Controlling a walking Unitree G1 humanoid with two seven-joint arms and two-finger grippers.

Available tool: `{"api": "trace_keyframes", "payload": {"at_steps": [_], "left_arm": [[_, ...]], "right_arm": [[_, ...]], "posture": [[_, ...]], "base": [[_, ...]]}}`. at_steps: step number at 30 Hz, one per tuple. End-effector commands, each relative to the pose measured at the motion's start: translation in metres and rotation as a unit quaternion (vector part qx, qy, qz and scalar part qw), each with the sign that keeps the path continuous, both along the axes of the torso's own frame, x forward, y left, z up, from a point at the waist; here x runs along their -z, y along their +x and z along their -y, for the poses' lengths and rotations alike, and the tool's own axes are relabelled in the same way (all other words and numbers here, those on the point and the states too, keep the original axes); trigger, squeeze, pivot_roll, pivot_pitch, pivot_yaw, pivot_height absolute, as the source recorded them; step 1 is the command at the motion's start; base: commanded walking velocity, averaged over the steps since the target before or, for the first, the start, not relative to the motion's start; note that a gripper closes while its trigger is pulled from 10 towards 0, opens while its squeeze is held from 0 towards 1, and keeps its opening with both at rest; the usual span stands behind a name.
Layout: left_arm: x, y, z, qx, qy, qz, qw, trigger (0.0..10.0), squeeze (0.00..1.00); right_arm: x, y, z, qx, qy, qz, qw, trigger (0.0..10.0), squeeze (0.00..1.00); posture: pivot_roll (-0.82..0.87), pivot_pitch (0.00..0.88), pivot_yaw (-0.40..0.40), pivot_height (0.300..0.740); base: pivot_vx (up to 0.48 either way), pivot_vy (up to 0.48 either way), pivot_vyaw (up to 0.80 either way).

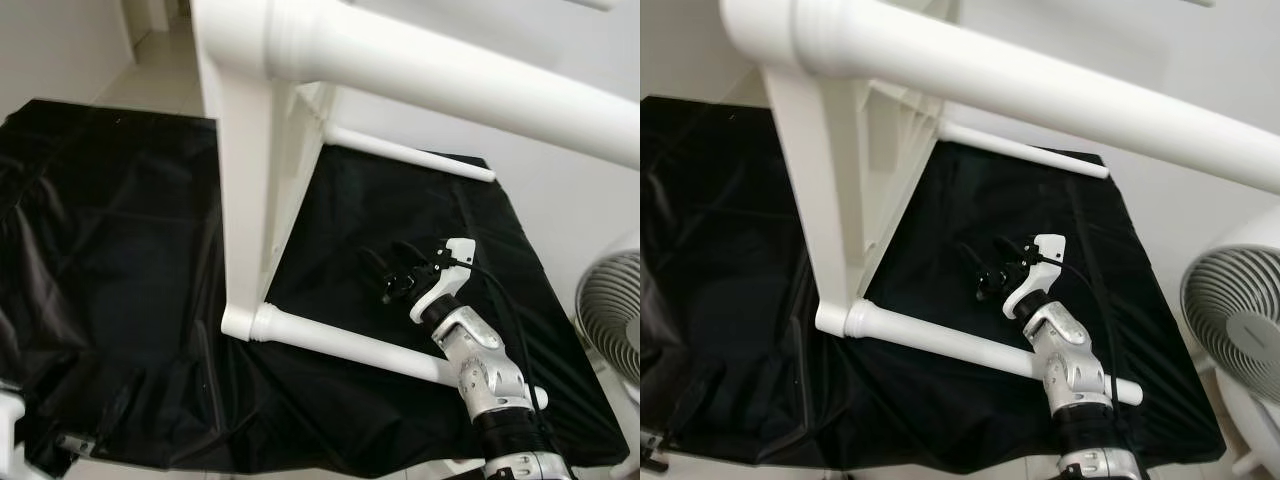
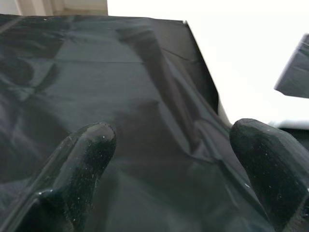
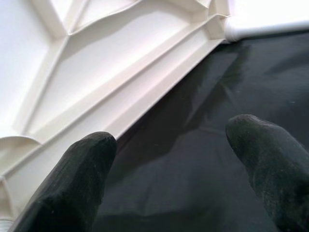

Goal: Building children table

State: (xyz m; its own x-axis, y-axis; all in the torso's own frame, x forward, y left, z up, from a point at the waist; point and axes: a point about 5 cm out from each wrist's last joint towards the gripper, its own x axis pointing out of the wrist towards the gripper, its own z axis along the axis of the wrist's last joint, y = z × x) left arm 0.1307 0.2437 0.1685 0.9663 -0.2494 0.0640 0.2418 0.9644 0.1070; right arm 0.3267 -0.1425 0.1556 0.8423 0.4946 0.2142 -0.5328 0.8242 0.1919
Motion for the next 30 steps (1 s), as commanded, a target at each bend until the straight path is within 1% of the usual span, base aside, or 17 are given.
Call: {"api": "trace_keyframes", "payload": {"at_steps": [1,4,6,7,8,9,10,12,14,17,22,23,24,25,26,28,30], "left_arm": [[-0.002,0.004,0.011,0.018,0.012,0.005,1.000,10.0,0.00],[-0.002,0.013,0.028,0.050,0.013,0.009,0.999,10.0,0.00],[-0.002,0.013,0.030,0.052,0.014,0.011,0.998,10.0,0.00],[0.000,0.018,0.036,0.065,0.014,0.011,0.998,10.0,0.00],[0.000,0.018,0.036,0.065,0.014,0.011,0.998,10.0,0.00],[0.003,0.026,0.047,0.090,0.012,0.012,0.996,10.0,0.00],[0.003,0.028,0.049,0.098,0.012,0.013,0.995,10.0,0.00],[0.004,0.035,0.050,0.106,0.013,0.015,0.994,10.0,0.00],[0.004,0.035,0.050,0.106,0.013,0.015,0.994,10.0,0.00],[0.003,0.045,0.054,0.116,0.022,0.023,0.993,10.0,0.00],[0.003,0.054,0.056,0.122,0.025,0.028,0.992,10.0,0.00],[0.003,0.059,0.057,0.122,0.026,0.029,0.992,10.0,0.00],[0.003,0.059,0.057,0.122,0.026,0.029,0.992,10.0,0.00],[0.003,0.065,0.058,0.124,0.025,0.031,0.992,10.0,0.00],[0.003,0.065,0.058,0.124,0.025,0.031,0.992,10.0,0.00],[0.001,0.075,0.059,0.120,0.021,0.035,0.992,10.0,0.00],[0.000,0.077,0.059,0.119,0.019,0.037,0.992,10.0,0.00]], "right_arm": [[0.003,0.000,0.007,0.015,-0.005,-0.005,1.000,10.0,0.00],[0.003,0.000,0.008,0.022,-0.008,-0.006,1.000,10.0,0.00],[0.004,0.000,0.007,0.023,-0.008,-0.006,1.000,10.0,0.00],[0.004,0.000,0.007,0.022,-0.010,-0.006,1.000,10.0,0.00],[0.004,0.000,0.007,0.022,-0.010,-0.006,1.000,10.0,0.00],[0.005,-0.001,0.006,0.023,-0.012,-0.006,1.000,10.0,0.00],[0.005,-0.001,0.005,0.024,-0.012,-0.006,1.000,10.0,0.00],[0.006,-0.002,0.006,0.026,-0.012,-0.006,1.000,10.0,0.00],[0.006,-0.002,0.006,0.026,-0.012,-0.006,1.000,10.0,0.00],[0.006,-0.003,0.008,0.033,-0.012,-0.005,0.999,10.0,0.00],[0.006,-0.005,0.009,0.041,-0.011,-0.005,0.999,10.0,0.00],[0.006,-0.006,0.010,0.045,-0.010,-0.004,0.999,10.0,0.00],[0.006,-0.006,0.010,0.045,-0.010,-0.004,0.999,10.0,0.00],[0.006,-0.007,0.011,0.049,-0.009,-0.004,0.999,10.0,0.00],[0.006,-0.007,0.011,0.049,-0.009,-0.004,0.999,10.0,0.00],[0.006,-0.009,0.013,0.059,-0.007,-0.002,0.998,10.0,0.00],[0.005,-0.009,0.013,0.061,-0.005,-0.002,0.998,10.0,0.00]], "posture": [[0.23,0.127,-0.137,0.740],[0.23,0.131,-0.137,0.740],[0.23,0.132,-0.136,0.740],[0.23,0.131,-0.132,0.740],[0.23,0.131,-0.132,0.740],[0.22,0.133,-0.127,0.740],[0.22,0.133,-0.127,0.740],[0.21,0.132,-0.119,0.740],[0.21,0.132,-0.119,0.740],[0.19,0.129,-0.099,0.740],[0.18,0.126,-0.082,0.740],[0.18,0.126,-0.079,0.740],[0.18,0.126,-0.079,0.740],[0.16,0.125,-0.067,0.740],[0.16,0.125,-0.067,0.740],[0.15,0.124,-0.059,0.740],[0.15,0.123,-0.053,0.740]], "base": [[0.000,0.000,0.00],[0.000,0.000,0.00],[0.000,0.000,0.00],[0.000,0.000,0.00],[0.000,0.000,0.00],[0.000,0.000,0.00],[0.000,0.000,0.00],[0.000,0.000,0.00],[0.000,0.000,0.00],[0.000,0.000,0.00],[0.000,0.000,0.00],[0.000,0.000,0.00],[0.000,0.000,0.00],[0.000,0.000,0.00],[0.000,0.000,0.00],[0.000,0.000,0.00],[0.000,0.000,0.00]]}}
